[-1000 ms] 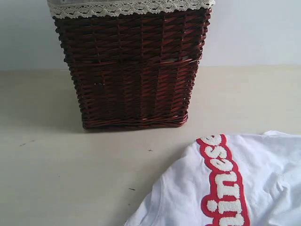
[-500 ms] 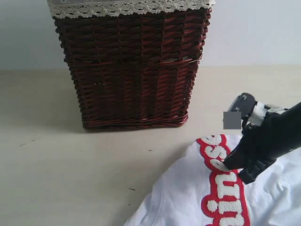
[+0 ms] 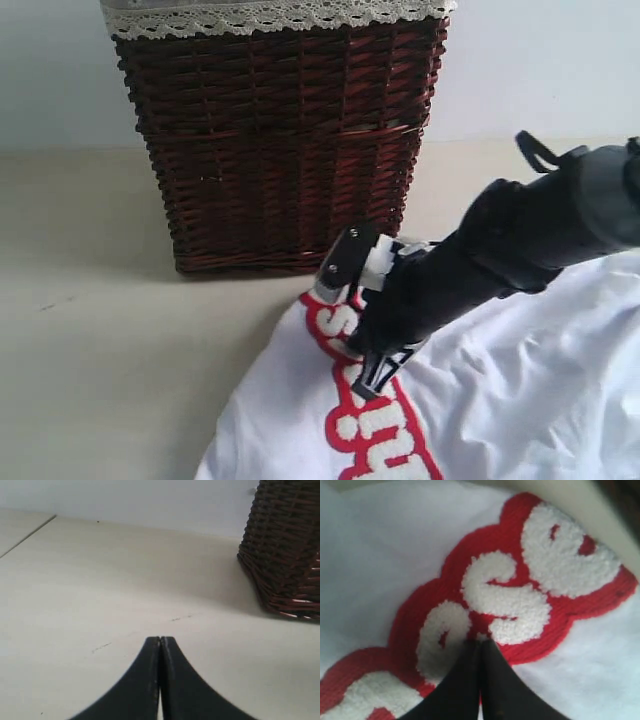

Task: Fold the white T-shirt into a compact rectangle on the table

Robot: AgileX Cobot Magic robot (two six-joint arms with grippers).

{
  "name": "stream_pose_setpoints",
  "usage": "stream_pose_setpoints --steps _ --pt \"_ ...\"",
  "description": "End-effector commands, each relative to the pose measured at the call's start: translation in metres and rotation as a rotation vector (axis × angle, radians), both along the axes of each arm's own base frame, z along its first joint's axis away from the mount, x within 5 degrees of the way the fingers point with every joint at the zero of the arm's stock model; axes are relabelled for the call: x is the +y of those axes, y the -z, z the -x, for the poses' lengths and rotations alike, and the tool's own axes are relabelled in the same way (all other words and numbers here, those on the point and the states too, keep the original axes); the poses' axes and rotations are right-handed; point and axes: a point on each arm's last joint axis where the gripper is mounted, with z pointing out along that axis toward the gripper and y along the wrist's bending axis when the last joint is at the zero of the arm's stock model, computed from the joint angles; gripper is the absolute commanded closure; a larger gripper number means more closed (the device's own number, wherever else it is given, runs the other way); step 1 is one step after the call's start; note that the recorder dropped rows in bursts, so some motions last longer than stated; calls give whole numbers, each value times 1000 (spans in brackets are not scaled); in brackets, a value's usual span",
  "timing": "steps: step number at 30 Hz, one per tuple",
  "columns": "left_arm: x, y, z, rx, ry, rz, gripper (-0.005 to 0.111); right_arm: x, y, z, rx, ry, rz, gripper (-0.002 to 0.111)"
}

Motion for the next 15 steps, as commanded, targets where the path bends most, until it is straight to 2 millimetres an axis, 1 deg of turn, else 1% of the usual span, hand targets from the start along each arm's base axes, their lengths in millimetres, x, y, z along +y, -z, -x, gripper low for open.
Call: stream_pose_setpoints --steps 1,2,3,4,5,6,7,8,9,10,12,13,14,15 --pt "0 -3 0 -24 3 1 107 36 3 18 98 -113 -29 108" --pt "0 -3 0 -24 3 1 107 38 -9 16 94 -70 -57 108" --pt "0 -3 0 -24 3 1 107 36 -19 14 83 -32 -79 108" --pt "0 -3 0 -24 3 1 107 29 -35 10 64 -14 -95 108" --pt "0 -3 0 -24 3 1 107 23 -49 10 35 -36 -94 108" --pt "0 -3 0 -24 3 1 107 10 -70 9 -12 -70 -69 108" --pt "0 -3 0 -24 3 1 107 1 -81 10 -35 -86 -43 108" --pt "0 -3 0 -24 3 1 107 -17 -98 13 -54 -118 31 108" --pt "0 -3 0 -24 3 1 107 -33 -105 14 -58 -142 114 108" --pt "0 -3 0 -24 3 1 107 -48 -109 16 -34 -163 189 108" --pt "0 -3 0 -24 3 1 107 -76 -109 25 85 -201 320 108" --pt "0 -3 0 -24 3 1 107 -105 -101 33 214 -243 399 108" --pt "0 -3 0 -24 3 1 107 -123 -92 39 267 -287 402 108" --pt "0 -3 0 -24 3 1 107 -131 -84 43 276 -314 402 108"
